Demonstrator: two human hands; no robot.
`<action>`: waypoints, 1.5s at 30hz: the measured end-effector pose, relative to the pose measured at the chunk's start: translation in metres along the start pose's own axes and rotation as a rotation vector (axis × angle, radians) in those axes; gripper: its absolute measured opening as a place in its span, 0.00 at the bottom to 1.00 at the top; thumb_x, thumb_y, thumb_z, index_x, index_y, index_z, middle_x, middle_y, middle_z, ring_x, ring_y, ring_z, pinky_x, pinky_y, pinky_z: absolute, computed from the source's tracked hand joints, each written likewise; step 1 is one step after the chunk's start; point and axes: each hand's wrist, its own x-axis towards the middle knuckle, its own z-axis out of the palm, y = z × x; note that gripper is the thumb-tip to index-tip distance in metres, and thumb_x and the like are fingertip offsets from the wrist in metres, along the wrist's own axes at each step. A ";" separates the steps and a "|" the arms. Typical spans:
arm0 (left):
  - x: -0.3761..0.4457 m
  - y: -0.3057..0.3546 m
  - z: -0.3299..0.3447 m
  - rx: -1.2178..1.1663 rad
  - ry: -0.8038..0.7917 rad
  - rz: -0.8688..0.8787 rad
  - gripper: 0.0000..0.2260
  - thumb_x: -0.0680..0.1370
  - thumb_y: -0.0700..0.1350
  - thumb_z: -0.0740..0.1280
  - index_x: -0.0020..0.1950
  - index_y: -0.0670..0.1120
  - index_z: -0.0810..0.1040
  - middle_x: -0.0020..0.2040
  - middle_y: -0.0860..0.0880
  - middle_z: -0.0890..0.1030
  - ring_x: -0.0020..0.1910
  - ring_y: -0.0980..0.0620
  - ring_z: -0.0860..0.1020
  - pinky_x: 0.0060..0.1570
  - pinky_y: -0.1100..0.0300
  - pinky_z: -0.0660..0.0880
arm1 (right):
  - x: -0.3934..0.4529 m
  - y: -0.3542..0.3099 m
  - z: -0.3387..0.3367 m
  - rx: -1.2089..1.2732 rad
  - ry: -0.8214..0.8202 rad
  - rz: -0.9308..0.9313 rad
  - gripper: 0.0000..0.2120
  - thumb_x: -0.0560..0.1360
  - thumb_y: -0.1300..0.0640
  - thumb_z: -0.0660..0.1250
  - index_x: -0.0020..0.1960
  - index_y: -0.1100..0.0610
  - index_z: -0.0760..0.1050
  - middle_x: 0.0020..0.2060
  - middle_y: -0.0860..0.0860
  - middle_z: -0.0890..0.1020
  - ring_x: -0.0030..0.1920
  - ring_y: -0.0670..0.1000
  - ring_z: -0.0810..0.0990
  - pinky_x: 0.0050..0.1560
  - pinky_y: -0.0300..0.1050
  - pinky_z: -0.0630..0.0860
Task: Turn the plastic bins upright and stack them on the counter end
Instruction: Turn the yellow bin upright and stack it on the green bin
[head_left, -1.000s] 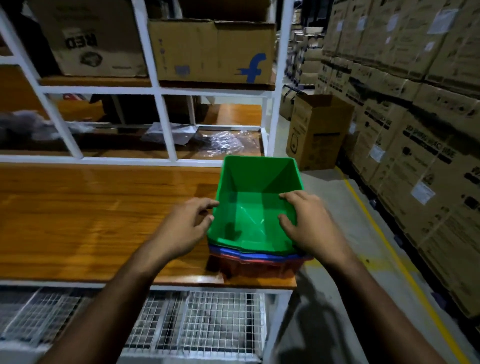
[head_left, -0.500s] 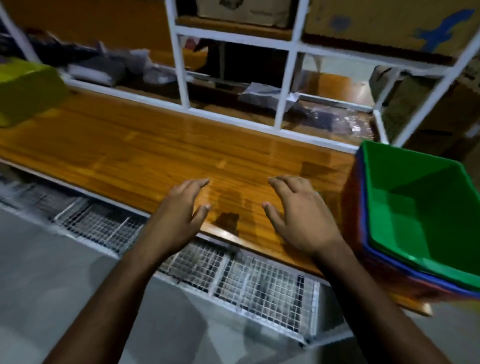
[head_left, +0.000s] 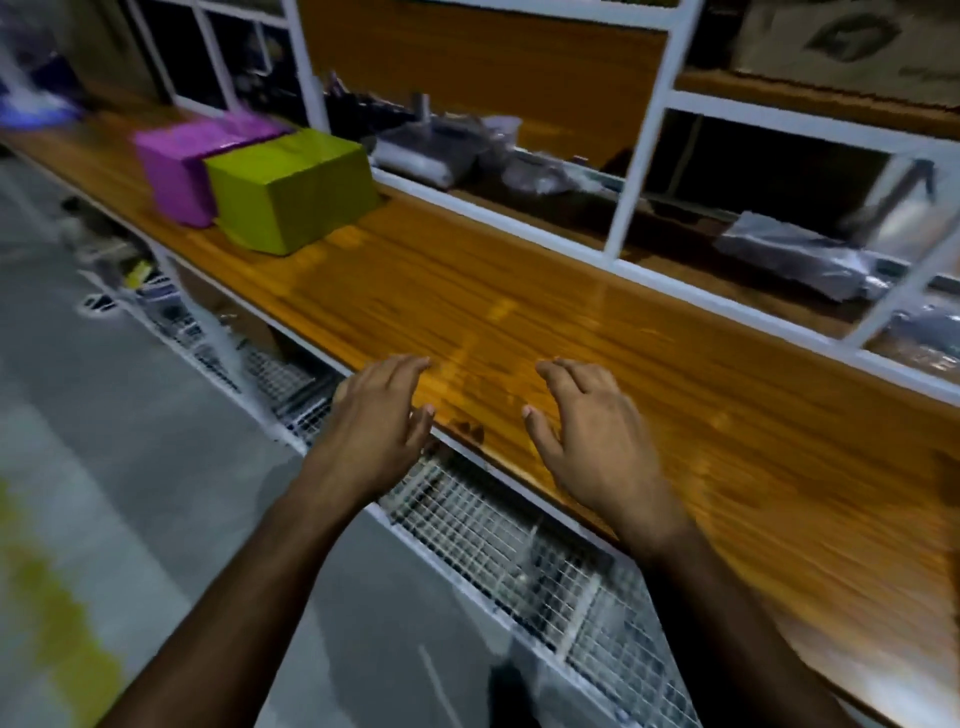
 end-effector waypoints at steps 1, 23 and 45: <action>0.007 -0.016 -0.005 0.012 0.014 -0.015 0.24 0.81 0.53 0.60 0.77 0.48 0.62 0.74 0.46 0.69 0.72 0.46 0.65 0.68 0.47 0.62 | 0.017 -0.011 0.007 0.002 -0.008 -0.019 0.27 0.81 0.40 0.53 0.76 0.51 0.61 0.73 0.50 0.69 0.73 0.51 0.64 0.70 0.53 0.68; 0.375 -0.414 -0.106 0.153 0.086 -0.045 0.24 0.79 0.53 0.62 0.74 0.49 0.67 0.68 0.45 0.75 0.67 0.44 0.70 0.62 0.47 0.69 | 0.504 -0.226 0.152 0.148 -0.012 -0.085 0.26 0.78 0.44 0.59 0.73 0.53 0.64 0.66 0.54 0.73 0.67 0.57 0.69 0.61 0.54 0.74; 0.624 -0.576 -0.065 -0.062 -0.135 0.155 0.11 0.77 0.47 0.58 0.56 0.46 0.74 0.48 0.36 0.82 0.47 0.34 0.79 0.44 0.48 0.75 | 0.679 -0.295 0.248 0.430 0.166 0.749 0.17 0.77 0.51 0.66 0.60 0.62 0.78 0.56 0.61 0.82 0.58 0.61 0.78 0.52 0.47 0.71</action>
